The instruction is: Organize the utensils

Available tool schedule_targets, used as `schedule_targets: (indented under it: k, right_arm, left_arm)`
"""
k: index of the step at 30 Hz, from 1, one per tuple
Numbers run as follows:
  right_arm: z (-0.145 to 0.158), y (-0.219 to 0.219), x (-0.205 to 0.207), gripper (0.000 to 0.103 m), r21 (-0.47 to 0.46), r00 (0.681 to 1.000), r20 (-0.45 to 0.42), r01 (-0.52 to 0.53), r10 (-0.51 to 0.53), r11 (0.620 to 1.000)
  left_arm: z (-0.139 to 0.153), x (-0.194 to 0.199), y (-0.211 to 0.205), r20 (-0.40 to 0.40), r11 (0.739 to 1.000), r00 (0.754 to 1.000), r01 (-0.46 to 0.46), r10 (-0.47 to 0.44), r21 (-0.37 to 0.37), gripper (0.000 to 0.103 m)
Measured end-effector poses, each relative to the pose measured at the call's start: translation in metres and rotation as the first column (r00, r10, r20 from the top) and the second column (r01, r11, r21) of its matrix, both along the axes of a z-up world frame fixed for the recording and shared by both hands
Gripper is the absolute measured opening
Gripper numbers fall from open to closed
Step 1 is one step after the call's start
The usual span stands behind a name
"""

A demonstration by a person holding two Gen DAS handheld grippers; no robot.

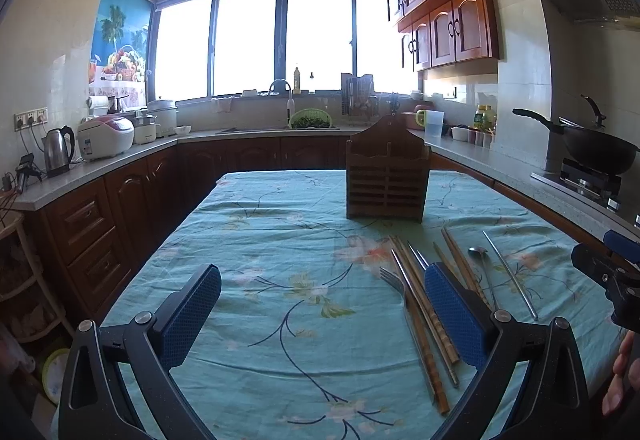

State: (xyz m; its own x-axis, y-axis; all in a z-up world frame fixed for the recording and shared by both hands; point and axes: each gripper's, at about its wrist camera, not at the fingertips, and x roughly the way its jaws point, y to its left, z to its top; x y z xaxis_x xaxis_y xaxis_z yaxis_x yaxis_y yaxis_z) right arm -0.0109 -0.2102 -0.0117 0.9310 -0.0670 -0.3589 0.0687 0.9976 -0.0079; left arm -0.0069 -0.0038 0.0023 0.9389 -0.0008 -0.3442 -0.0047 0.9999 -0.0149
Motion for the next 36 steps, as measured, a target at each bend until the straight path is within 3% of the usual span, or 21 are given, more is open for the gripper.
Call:
schedule_targets:
  k: [36]
  right_arm:
    - [0.0027,0.0032,-0.0036,0.102,0.003,1.0,0.014,-0.008,0.008,1.0]
  left_arm:
    - [0.0008,-0.0009,0.0023,0.001,1.0,1.0,0.007,-0.007,-0.01,0.102]
